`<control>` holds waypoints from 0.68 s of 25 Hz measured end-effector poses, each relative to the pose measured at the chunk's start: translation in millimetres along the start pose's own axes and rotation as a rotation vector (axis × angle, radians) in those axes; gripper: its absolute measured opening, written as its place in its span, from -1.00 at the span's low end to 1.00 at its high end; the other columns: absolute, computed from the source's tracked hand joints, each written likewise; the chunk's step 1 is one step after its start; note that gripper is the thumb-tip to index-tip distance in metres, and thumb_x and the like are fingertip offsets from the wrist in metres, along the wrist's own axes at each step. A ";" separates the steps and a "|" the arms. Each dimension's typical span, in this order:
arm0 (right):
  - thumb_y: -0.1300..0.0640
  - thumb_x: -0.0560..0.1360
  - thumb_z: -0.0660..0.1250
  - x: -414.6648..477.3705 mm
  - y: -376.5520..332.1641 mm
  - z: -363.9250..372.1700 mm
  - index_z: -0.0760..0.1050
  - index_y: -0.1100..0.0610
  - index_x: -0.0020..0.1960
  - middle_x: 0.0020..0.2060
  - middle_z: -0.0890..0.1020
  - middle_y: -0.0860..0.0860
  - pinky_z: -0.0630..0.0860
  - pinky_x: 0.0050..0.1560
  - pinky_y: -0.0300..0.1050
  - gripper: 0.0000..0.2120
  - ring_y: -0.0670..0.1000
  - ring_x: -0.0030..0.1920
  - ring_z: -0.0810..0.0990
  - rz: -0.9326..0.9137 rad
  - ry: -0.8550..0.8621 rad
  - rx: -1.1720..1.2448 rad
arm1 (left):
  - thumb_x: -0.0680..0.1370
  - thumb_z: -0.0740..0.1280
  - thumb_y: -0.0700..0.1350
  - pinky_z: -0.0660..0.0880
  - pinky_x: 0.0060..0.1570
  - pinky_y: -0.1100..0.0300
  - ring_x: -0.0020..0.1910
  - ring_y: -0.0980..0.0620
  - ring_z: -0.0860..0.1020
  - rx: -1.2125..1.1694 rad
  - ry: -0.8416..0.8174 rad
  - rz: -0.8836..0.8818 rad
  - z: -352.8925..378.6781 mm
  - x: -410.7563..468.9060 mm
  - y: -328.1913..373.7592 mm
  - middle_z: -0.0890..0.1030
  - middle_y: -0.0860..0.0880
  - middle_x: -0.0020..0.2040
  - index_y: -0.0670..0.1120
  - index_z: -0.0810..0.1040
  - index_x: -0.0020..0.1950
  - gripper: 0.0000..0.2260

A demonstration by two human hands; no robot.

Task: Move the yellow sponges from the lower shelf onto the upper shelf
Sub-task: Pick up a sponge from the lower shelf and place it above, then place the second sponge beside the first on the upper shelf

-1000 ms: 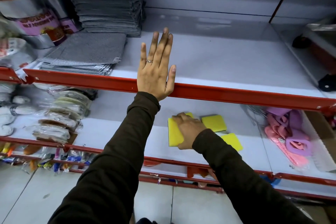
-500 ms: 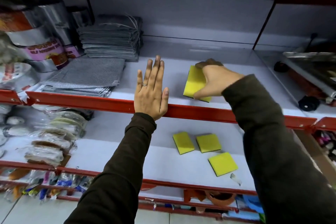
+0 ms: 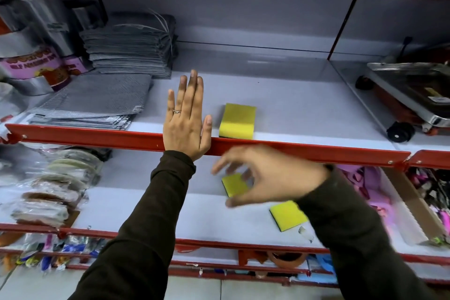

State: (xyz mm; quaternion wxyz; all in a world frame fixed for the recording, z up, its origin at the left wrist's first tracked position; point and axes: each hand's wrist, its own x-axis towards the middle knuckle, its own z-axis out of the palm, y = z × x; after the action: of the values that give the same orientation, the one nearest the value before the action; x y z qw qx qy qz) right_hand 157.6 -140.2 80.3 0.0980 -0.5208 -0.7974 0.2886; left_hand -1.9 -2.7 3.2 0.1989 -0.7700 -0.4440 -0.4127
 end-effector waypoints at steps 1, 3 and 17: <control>-0.03 0.34 0.55 12.0 11.4 20.5 0.47 0.02 0.34 0.30 0.54 -0.06 0.54 0.20 -0.12 -0.38 -0.05 0.24 0.54 0.090 -0.155 -0.092 | 0.61 -0.04 0.03 -0.19 0.63 0.00 0.64 -0.13 0.03 0.004 0.015 0.000 -2.0 0.6 -3.3 0.10 -0.19 0.64 -0.20 -0.01 0.63 -0.38; -0.04 0.33 0.55 45.4 65.0 61.0 0.41 0.14 0.40 0.36 0.51 0.05 0.51 0.28 -0.03 -0.28 0.10 0.30 0.52 0.336 -0.366 -0.237 | 0.61 -0.02 0.02 -0.18 0.63 -0.01 0.64 -0.08 -0.02 -0.035 0.001 -0.006 11.7 2.2 2.1 0.12 -0.23 0.63 -0.20 -0.03 0.63 -0.38; -0.09 0.34 0.51 106.8 186.9 156.5 -0.01 0.23 0.57 0.56 0.08 0.22 -0.08 0.59 0.19 0.03 0.20 0.58 0.08 0.492 -0.303 -0.541 | 0.61 0.00 0.03 -0.20 0.63 0.02 0.64 0.01 -0.11 -0.014 0.086 0.021 14.1 -4.4 0.9 0.17 -0.20 0.61 -0.13 -0.12 0.64 -0.37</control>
State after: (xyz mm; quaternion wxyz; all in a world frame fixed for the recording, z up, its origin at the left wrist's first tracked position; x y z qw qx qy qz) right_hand 183.9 -47.2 -167.7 -0.2337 -0.6548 -0.7015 0.1566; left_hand 4.2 4.1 -8.5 0.2166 -0.7575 -0.4241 -0.4466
